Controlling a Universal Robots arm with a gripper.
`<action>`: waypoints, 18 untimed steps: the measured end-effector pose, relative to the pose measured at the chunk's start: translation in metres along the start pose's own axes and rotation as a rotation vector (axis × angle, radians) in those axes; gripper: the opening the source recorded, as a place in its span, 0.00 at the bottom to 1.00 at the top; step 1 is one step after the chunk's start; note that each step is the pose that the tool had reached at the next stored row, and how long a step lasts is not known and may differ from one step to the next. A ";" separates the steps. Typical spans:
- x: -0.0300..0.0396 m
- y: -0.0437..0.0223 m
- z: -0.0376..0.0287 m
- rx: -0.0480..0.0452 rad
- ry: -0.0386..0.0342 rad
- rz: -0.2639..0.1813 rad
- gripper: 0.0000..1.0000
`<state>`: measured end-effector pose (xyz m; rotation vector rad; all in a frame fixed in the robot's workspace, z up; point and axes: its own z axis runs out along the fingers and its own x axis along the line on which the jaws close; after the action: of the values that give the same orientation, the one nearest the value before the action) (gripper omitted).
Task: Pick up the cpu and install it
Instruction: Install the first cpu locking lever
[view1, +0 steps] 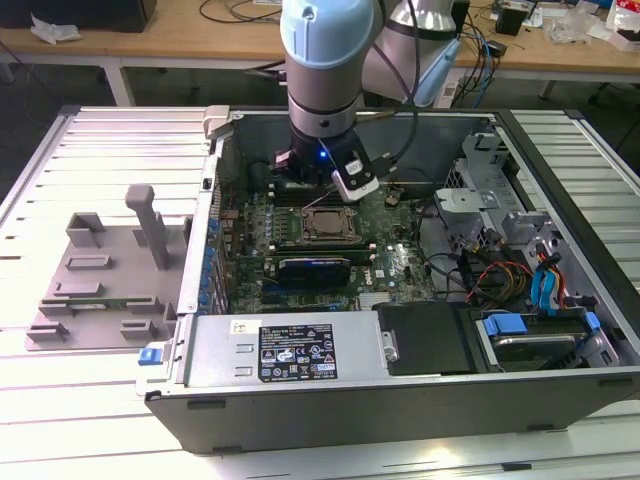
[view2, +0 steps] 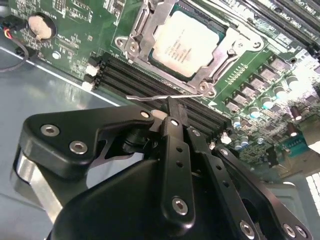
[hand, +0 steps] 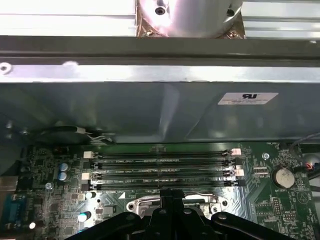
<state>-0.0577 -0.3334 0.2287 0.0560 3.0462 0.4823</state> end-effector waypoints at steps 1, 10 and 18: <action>-0.0004 0.0001 0.0006 0.0020 -0.0012 0.004 0.11; -0.0048 0.0111 0.0136 0.0423 -0.0045 0.010 0.11; -0.0051 0.0154 0.0168 0.0938 -0.0129 0.030 0.11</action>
<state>-0.0513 -0.3139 0.2178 0.1087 3.0577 0.3391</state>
